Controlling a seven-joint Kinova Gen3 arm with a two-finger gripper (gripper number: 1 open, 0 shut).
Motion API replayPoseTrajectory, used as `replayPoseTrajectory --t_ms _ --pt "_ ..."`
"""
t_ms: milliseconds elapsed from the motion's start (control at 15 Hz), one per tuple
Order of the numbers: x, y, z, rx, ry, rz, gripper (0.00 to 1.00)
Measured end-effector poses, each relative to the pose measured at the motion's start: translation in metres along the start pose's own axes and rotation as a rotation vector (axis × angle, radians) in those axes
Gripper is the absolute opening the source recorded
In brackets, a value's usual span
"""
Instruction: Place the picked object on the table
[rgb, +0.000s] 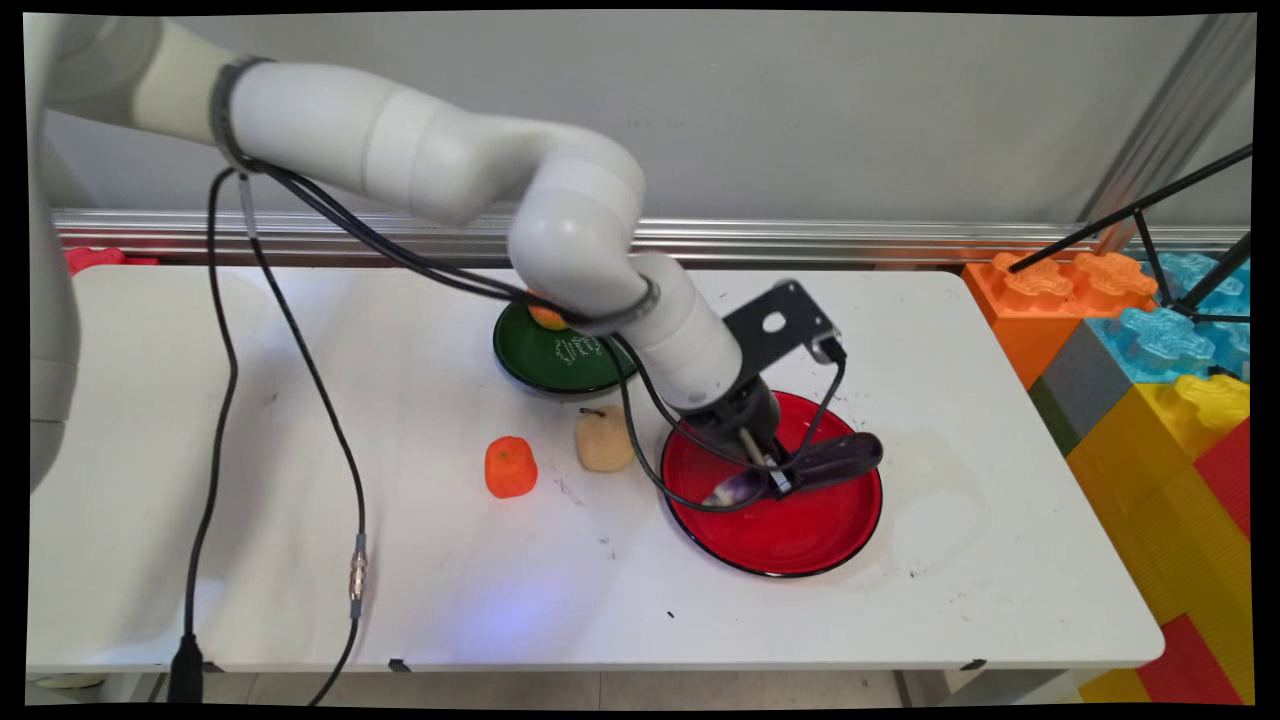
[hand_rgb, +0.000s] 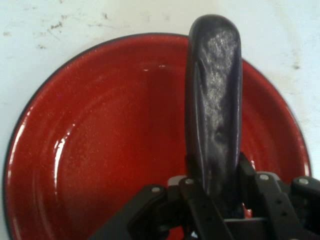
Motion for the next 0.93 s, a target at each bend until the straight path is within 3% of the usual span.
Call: replayPoseTrajectory --t_ms 533,800,933 --pt "-0.003 -0.004 -0.074 -0.034 0.046 0.008 0.00" --pt "-0.020 -0.007 -0.108 -0.052 0.055 -0.007 0.00" --pt "-0.041 -0.008 -0.127 -0.076 0.049 -0.004 0.00"
